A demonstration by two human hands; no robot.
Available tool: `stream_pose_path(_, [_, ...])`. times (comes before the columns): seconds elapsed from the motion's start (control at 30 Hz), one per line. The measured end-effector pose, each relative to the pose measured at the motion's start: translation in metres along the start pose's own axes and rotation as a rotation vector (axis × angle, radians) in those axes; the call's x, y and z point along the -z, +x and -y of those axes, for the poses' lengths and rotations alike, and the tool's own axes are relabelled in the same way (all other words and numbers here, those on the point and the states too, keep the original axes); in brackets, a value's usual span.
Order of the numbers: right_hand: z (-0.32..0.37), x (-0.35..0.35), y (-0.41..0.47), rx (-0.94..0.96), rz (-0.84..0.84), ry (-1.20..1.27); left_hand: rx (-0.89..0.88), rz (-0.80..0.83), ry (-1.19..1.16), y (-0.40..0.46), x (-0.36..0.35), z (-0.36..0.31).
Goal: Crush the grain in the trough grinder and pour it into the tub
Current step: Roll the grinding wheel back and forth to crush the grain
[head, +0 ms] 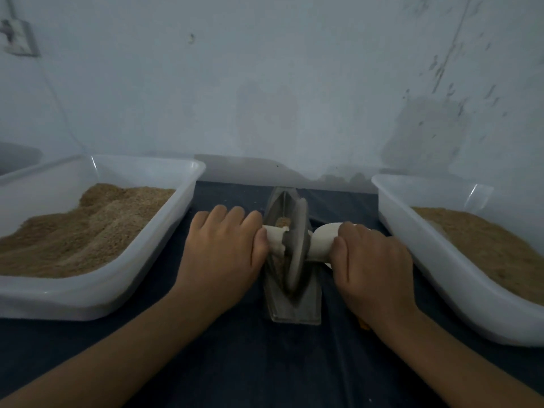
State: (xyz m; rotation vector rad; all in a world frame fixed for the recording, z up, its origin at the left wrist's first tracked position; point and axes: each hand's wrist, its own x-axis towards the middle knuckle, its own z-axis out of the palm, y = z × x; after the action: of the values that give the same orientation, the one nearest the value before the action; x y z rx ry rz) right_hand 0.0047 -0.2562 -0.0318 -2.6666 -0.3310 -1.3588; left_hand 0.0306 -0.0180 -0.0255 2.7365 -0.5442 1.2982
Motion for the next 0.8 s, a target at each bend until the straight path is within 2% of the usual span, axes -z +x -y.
stream_pose_path(0.17, [-0.004,-0.011,0.005,-0.046,0.046,-0.005,0.000,0.013,-0.011,0.015,-0.011,-0.001])
stream_pose_path(0.27, [-0.009,-0.024,0.032,-0.067,0.193,-0.132,-0.057,0.158,0.094,0.032,-0.027,0.010])
stream_pose_path(0.37, [-0.015,-0.042,0.067,0.036,0.357,-0.286,-0.181,0.282,0.209,0.045,-0.047,0.024])
stream_pose_path(0.4, [-0.019,-0.049,0.077,0.053,0.403,-0.280,-0.175,0.310,0.227,0.051,-0.052,0.026])
stream_pose_path(0.5, [-0.027,-0.057,0.100,-0.104,0.545,-0.111,-0.143,0.353,0.264,0.070,-0.060,0.027])
stream_pose_path(0.53, [-0.028,-0.057,0.101,-0.094,0.564,-0.111,-0.138,0.358,0.266,0.073,-0.059,0.025])
stream_pose_path(0.67, [-0.019,-0.044,0.077,0.062,0.438,-0.218,-0.132,0.330,0.269,0.053,-0.042,0.017])
stream_pose_path(0.73, [-0.015,-0.033,0.059,0.025,0.350,-0.230,-0.130,0.253,0.214,0.034,-0.029,0.013])
stream_pose_path(0.8, [-0.008,-0.019,0.040,-0.001,0.263,-0.131,-0.073,0.172,0.122,0.018,-0.015,0.010])
